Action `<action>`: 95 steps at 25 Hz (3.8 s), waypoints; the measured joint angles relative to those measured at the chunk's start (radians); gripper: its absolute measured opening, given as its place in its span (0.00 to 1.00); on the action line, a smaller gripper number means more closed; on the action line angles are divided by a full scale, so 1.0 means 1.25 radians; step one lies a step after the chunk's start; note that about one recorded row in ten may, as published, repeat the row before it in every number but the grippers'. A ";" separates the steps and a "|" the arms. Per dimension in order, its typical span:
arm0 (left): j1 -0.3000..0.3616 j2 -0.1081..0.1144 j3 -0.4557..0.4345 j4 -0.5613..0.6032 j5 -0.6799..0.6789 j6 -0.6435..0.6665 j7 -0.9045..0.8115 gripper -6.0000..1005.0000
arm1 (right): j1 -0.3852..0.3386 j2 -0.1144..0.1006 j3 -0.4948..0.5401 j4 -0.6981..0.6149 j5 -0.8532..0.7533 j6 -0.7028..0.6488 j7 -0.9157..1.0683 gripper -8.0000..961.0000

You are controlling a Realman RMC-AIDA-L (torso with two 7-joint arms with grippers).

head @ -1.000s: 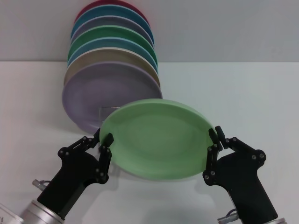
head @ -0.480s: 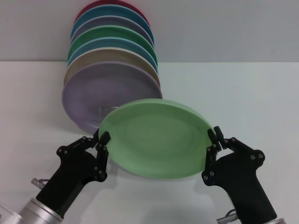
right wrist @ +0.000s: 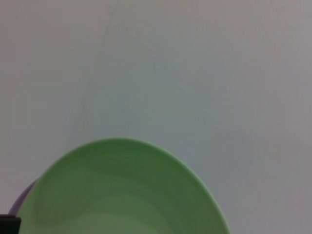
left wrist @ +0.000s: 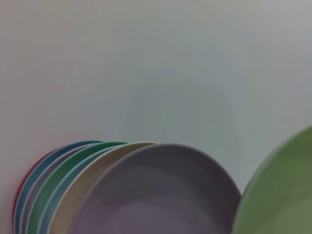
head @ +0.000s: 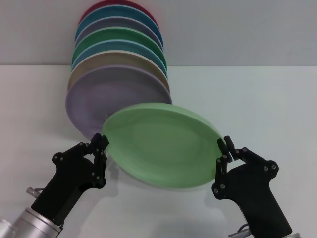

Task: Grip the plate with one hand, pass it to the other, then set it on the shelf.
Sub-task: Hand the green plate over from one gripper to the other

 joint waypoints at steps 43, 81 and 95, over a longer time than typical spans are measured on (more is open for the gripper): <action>0.006 0.002 0.019 0.014 0.017 0.017 -0.001 0.32 | 0.012 0.001 0.001 0.006 0.003 -0.001 0.001 0.03; 0.000 0.002 0.021 0.013 0.021 0.019 0.013 0.05 | 0.023 -0.002 -0.008 0.006 -0.005 -0.001 0.006 0.03; 0.016 0.002 -0.010 0.012 0.017 0.044 0.047 0.05 | 0.035 -0.005 -0.022 -0.007 -0.049 -0.016 0.010 0.22</action>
